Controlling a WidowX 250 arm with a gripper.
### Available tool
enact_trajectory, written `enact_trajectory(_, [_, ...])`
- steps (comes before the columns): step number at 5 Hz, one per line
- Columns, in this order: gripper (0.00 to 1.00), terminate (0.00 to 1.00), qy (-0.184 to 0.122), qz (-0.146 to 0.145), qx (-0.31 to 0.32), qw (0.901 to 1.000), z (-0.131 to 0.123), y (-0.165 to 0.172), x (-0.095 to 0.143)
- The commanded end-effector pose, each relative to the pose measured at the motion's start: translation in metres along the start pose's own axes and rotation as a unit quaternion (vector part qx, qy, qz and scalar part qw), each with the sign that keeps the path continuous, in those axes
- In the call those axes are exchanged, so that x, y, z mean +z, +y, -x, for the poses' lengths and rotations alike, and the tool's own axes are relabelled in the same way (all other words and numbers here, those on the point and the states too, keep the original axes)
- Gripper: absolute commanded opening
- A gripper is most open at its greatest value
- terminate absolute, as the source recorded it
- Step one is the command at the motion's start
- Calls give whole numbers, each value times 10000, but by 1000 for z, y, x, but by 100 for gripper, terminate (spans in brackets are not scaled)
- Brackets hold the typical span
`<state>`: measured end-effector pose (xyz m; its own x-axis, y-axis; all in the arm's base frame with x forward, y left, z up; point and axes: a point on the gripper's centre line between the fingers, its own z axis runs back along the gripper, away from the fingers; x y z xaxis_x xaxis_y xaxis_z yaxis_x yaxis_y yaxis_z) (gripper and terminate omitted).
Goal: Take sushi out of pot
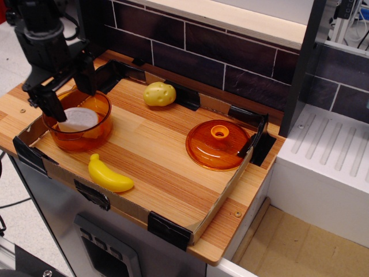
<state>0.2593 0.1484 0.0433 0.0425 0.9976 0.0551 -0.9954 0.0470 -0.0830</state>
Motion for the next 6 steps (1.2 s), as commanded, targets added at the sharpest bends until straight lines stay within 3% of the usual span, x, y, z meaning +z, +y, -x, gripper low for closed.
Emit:
enact_trajectory(1, [100, 0, 98, -124, 8, 9999, 17, -2, 1])
enact_trajectory(3, [100, 0, -85, -273, -111, 9995, 21, 6, -15])
enact_trajectory(4, [0, 0, -149, -240, -138, 9995, 19, 9, -16])
enact_trajectory(6, [0, 0, -212, -159, 104, 9996, 9, 12, 1])
